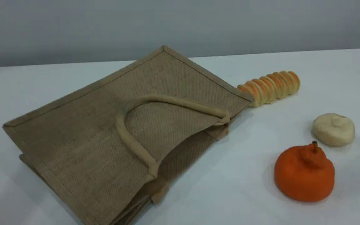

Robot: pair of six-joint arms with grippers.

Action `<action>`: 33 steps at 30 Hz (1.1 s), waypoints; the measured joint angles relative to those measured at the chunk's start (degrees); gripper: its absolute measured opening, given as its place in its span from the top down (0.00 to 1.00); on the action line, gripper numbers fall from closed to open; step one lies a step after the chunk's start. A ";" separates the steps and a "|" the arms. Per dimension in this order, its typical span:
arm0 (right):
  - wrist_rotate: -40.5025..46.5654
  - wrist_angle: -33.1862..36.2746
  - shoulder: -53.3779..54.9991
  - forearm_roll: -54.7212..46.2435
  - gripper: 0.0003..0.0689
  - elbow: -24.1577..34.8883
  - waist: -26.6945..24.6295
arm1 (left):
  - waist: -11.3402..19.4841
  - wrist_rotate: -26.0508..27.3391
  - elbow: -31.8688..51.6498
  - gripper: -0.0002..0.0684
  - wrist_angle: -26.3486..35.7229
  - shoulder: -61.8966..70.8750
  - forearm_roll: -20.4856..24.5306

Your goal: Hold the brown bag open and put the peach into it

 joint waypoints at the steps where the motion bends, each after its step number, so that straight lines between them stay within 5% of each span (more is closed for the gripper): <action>1: 2.75 1.26 -2.24 -2.24 0.15 0.00 0.00 | 0.00 -1.83 0.06 0.19 0.00 -1.36 0.36; 11: 22.58 13.48 -24.75 -21.77 0.15 0.00 0.00 | 0.00 -8.73 8.59 0.19 -0.10 -18.28 0.36; 21: 26.57 25.65 -41.12 -21.77 0.15 1.86 0.00 | 0.00 -11.00 37.65 0.19 -0.22 -45.05 -0.10; 33: 26.94 28.14 -54.72 -22.61 0.15 19.86 -0.02 | 0.00 -11.27 69.15 0.19 -6.05 -82.11 -0.04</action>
